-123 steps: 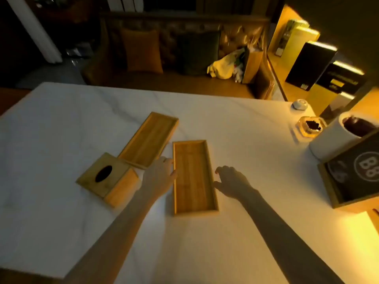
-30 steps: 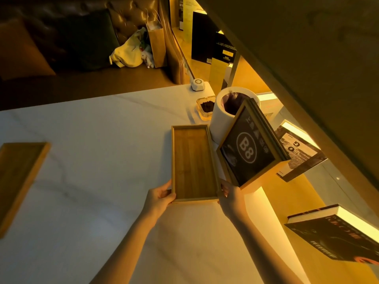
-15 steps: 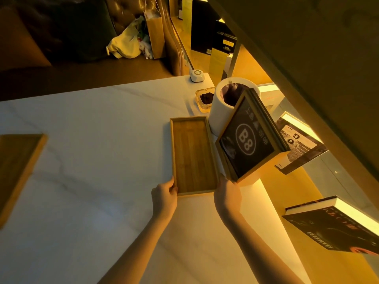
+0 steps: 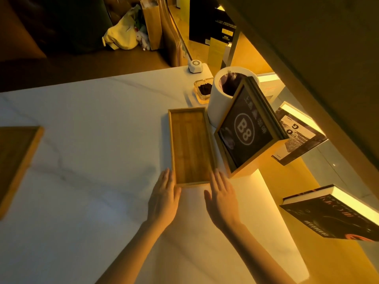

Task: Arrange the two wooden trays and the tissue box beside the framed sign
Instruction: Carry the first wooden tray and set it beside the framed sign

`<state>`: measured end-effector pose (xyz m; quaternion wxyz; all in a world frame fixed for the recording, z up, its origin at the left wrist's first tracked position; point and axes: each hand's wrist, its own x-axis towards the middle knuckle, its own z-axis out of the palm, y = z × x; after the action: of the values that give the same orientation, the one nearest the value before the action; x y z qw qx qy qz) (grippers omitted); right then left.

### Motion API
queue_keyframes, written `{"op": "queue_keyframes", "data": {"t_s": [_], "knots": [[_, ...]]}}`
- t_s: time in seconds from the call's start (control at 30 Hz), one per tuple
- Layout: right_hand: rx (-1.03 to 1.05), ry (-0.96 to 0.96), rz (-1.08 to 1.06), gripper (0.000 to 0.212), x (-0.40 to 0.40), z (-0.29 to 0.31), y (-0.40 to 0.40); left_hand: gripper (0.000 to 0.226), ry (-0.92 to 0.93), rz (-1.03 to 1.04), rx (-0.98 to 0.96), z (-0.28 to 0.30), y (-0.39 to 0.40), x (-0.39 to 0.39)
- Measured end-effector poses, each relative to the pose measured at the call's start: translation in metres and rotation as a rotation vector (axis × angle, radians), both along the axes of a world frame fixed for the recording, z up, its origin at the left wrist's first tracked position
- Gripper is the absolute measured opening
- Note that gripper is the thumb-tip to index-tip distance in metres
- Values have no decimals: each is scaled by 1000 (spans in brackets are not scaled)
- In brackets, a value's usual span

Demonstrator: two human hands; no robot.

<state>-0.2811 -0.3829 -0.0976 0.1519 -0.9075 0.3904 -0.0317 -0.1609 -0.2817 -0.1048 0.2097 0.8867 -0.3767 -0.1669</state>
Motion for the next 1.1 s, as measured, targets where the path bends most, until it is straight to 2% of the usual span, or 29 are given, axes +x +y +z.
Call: {"op": "queue_keyframes", "data": {"t_s": [0.1,0.17,1.1], "knots": [[121,123,89,65,-9,-10,5,55,-41,-21,129,-6,4,-4],[128,159,92,66,-11,-11,6,54,-48,-33,168,-10,5,-6],[102,157,102,64,-28,-12,-15,47,-5,23,115,-9,-13,-27]]}}
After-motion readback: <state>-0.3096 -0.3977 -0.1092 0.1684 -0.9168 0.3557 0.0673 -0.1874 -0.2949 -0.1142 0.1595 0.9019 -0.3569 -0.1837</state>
